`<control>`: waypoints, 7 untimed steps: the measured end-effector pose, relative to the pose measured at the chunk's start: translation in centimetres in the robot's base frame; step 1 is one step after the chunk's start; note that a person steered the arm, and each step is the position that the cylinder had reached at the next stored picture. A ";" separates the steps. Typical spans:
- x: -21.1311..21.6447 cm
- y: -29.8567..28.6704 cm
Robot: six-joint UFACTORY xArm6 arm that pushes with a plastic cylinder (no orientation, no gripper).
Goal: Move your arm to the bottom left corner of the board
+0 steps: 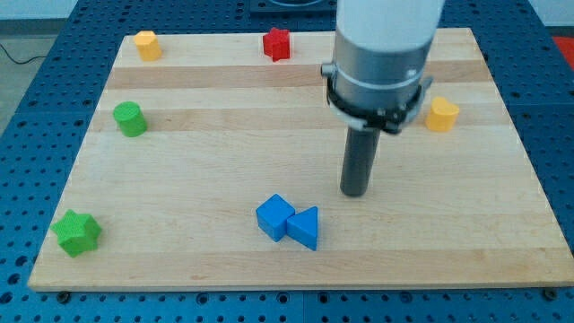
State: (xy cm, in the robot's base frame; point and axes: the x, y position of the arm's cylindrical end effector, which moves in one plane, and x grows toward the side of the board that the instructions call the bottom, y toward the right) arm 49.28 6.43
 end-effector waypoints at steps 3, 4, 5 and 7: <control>-1.1 -22.2; -0.7 -30.5; 0.3 -36.8; 4.5 -36.9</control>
